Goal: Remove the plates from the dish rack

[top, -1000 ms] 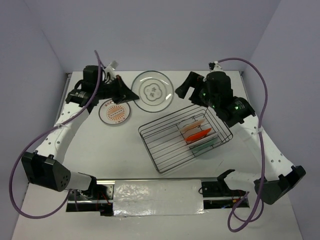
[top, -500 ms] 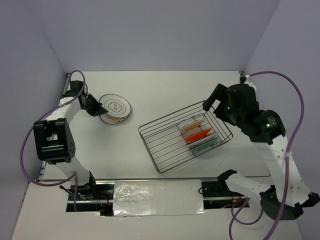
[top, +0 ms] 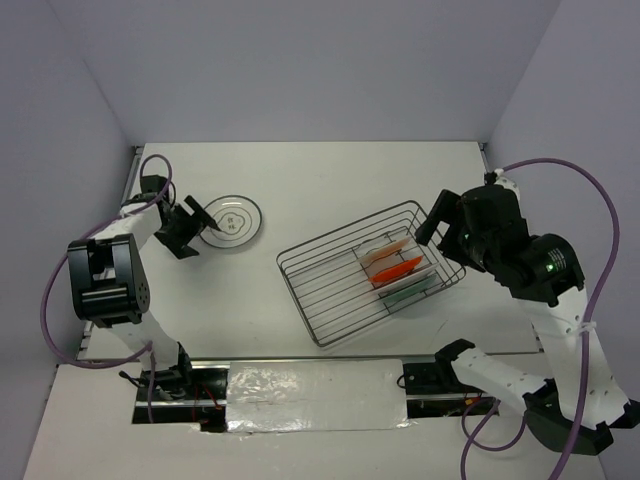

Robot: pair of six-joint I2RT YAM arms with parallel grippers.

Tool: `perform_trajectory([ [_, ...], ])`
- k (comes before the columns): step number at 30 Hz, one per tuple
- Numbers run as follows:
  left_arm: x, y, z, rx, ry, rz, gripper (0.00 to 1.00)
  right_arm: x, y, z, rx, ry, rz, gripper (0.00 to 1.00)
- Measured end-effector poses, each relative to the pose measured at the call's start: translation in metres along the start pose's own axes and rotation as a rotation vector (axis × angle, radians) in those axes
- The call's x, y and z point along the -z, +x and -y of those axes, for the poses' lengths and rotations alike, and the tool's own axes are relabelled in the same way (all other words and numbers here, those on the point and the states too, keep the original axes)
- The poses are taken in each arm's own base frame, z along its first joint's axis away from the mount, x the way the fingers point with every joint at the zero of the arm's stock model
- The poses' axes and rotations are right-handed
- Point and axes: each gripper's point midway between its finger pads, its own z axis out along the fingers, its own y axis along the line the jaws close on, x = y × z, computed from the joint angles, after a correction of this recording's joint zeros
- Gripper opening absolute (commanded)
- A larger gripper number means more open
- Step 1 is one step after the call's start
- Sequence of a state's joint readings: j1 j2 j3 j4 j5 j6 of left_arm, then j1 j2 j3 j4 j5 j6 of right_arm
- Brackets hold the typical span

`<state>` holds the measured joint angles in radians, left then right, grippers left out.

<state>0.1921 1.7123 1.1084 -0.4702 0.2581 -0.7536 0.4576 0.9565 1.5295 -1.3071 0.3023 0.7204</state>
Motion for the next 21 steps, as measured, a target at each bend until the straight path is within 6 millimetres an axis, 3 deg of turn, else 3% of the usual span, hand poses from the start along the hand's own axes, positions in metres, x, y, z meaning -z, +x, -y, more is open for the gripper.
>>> perform_trajectory([
  [5, 0.027, -0.004, -0.007, -0.039, -0.088, 0.031, 1.0, -0.02, 0.027, 0.015, -0.037, 0.088, -0.077, 1.0],
  [10, 0.096, -0.014, 0.018, -0.17, -0.046, 0.189, 1.0, -0.043, 0.043, 0.025, -0.084, 0.213, -0.104, 0.83],
  [12, 0.123, -0.005, 0.033, -0.241, -0.004, 0.248, 1.0, -0.056, 0.051, 0.029, -0.094, 0.261, -0.112, 0.71],
  [13, 0.134, 0.003, 0.041, -0.276, 0.018, 0.267, 1.0, -0.062, 0.058, 0.034, -0.099, 0.289, -0.121, 0.59],
  [17, 0.162, 0.045, 0.065, -0.417, 0.108, 0.279, 1.0, -0.078, 0.079, 0.047, -0.14, 0.361, -0.152, 0.57],
  [21, 0.166, 0.064, 0.057, -0.468, 0.093, 0.237, 1.0, -0.089, 0.092, 0.05, -0.183, 0.392, -0.174, 0.57],
])
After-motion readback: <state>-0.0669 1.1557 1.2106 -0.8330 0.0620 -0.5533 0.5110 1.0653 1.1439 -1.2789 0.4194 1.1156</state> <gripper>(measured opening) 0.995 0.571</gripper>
